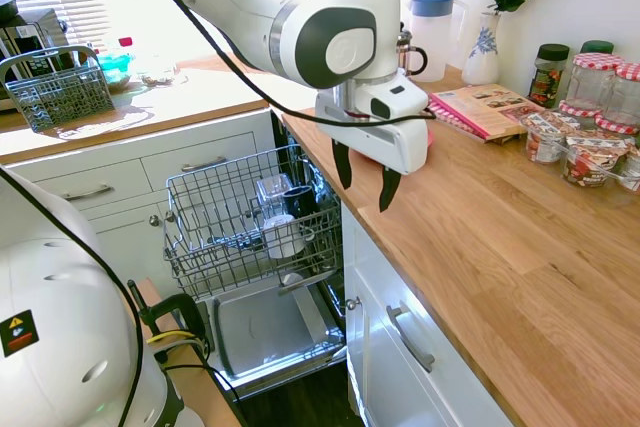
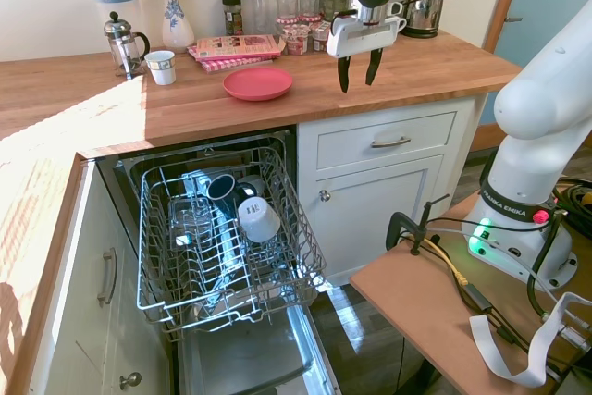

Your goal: Put the plate in the dishwasher

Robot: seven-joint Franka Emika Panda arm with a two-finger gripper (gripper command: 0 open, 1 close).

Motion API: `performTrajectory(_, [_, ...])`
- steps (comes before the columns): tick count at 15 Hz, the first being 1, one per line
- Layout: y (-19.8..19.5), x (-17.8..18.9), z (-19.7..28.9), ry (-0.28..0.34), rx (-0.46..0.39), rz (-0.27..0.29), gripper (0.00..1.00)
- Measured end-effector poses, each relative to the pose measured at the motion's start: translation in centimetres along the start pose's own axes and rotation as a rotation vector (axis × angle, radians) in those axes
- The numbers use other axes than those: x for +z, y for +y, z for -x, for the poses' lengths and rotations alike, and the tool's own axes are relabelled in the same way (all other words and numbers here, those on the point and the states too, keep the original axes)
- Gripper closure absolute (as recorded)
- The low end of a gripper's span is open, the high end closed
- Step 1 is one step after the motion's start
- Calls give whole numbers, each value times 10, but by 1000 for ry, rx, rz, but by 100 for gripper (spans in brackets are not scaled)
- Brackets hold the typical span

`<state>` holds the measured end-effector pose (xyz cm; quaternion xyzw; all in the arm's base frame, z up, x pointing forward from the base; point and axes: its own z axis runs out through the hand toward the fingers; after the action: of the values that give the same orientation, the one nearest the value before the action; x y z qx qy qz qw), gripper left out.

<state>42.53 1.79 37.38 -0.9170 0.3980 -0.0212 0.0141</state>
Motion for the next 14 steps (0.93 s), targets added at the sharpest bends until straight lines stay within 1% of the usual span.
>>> performTrajectory(1, [0, 1, 0, -3, 3, 2, 0])
performTrajectory(2, [0, 0, 0, -7, 24, 0, 0])
performTrajectory(5, [-15, -20, -9, -4, 118, -59, 0])
performTrajectory(7, [-37, -30, -14, 2, 155, -92, 0])
performTrajectory(8, [-51, -30, -18, -3, 172, -113, 0])
performTrajectory(11, [-89, -10, -35, -66, 223, -200, 0])
performTrajectory(13, [-101, 7, -54, -100, 257, -250, 0])
performTrajectory(14, [-103, 12, -65, -103, 275, -280, 0])
